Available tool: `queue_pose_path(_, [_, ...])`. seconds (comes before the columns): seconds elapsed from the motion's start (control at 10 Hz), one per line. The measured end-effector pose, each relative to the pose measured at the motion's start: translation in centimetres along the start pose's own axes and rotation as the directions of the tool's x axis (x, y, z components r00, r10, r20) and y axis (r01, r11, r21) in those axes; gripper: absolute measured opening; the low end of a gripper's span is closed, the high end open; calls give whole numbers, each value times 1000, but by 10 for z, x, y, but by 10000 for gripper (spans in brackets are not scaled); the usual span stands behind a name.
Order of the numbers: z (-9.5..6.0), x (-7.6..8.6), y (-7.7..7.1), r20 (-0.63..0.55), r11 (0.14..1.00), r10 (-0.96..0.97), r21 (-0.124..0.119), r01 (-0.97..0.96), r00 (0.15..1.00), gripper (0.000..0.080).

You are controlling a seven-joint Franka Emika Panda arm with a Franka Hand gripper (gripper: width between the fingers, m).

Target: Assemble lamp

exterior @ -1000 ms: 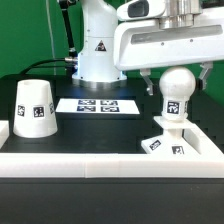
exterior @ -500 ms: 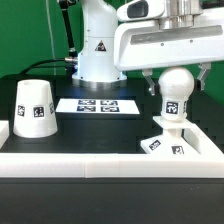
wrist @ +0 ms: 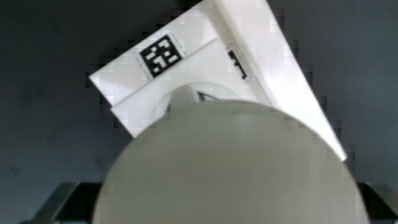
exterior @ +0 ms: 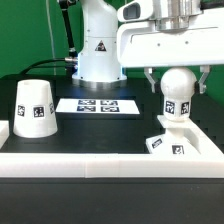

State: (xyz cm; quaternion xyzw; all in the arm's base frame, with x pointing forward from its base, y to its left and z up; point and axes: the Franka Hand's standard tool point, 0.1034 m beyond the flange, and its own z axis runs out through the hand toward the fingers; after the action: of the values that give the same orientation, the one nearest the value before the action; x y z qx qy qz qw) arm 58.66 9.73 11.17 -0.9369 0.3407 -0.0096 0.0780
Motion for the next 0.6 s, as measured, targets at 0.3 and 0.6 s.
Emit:
queue_pose_path(0.3, [0, 1, -1, 0, 987, 160, 12, -160, 987, 577])
queue_pose_path(0.6, [1, 0, -1, 4, 945, 328, 12, -328, 945, 577])
